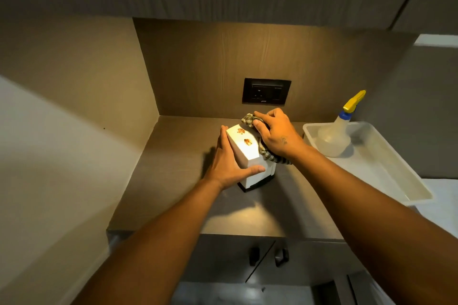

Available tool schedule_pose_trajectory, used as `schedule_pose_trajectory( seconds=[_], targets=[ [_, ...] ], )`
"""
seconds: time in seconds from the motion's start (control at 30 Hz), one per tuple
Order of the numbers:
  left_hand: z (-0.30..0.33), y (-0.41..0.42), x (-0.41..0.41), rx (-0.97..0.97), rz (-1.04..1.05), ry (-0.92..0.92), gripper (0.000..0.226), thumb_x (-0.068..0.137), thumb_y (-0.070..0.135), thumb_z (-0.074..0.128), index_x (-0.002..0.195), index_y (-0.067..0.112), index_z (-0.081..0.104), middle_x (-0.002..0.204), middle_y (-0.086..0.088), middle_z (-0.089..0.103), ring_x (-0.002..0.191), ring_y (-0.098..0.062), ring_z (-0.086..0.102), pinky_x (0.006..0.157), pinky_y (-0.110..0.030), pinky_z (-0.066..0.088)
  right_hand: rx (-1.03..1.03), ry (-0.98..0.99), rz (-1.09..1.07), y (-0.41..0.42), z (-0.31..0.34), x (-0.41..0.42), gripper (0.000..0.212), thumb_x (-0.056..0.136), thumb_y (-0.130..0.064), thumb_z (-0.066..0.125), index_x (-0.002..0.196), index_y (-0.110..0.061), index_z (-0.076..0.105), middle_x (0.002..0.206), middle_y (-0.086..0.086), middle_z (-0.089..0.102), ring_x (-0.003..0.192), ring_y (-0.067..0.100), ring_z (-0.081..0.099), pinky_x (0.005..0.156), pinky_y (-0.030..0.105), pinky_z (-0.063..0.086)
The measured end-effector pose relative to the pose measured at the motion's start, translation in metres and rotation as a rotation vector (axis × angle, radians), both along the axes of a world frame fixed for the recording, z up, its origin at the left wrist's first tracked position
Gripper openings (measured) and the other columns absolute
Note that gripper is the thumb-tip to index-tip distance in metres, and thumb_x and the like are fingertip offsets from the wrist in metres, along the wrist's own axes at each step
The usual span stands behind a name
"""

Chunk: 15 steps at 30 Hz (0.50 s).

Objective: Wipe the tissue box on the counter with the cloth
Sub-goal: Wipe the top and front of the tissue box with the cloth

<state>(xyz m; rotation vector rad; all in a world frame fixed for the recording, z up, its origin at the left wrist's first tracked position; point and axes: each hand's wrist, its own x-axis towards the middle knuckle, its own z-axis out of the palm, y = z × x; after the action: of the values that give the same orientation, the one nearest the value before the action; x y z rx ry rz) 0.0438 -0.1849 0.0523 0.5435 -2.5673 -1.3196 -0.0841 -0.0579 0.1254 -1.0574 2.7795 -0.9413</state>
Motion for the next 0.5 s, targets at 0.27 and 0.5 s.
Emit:
schedule_pose_trajectory(
  seconds=[0.27, 0.5],
  targets=[
    [-0.027, -0.003, -0.005, 0.033, 0.0, 0.1, 0.141, 0.044, 0.069, 0.093, 0.149, 0.034, 0.006, 0.15, -0.007, 0.04, 0.134, -0.025, 0.046, 0.106, -0.033, 0.04, -0.024, -0.042, 0.011, -0.004, -0.002, -0.003, 0.048, 0.098, -0.047, 0.045, 0.139, -0.024, 0.052, 0.118, 0.005, 0.047, 0.112, 0.019, 0.042, 0.102, 0.046, 0.039],
    [-0.03, -0.008, -0.007, 0.03, 0.006, 0.124, 0.143, 0.042, 0.075, 0.089, 0.152, 0.027, 0.011, 0.149, -0.004, 0.041, 0.133, -0.021, 0.046, 0.103, -0.029, 0.037, 0.084, -0.061, 0.131, -0.001, 0.0, -0.004, 0.049, 0.1, -0.041, 0.045, 0.147, -0.031, 0.038, 0.158, -0.002, 0.031, 0.142, 0.024, 0.03, 0.111, 0.038, 0.023]
  ],
)
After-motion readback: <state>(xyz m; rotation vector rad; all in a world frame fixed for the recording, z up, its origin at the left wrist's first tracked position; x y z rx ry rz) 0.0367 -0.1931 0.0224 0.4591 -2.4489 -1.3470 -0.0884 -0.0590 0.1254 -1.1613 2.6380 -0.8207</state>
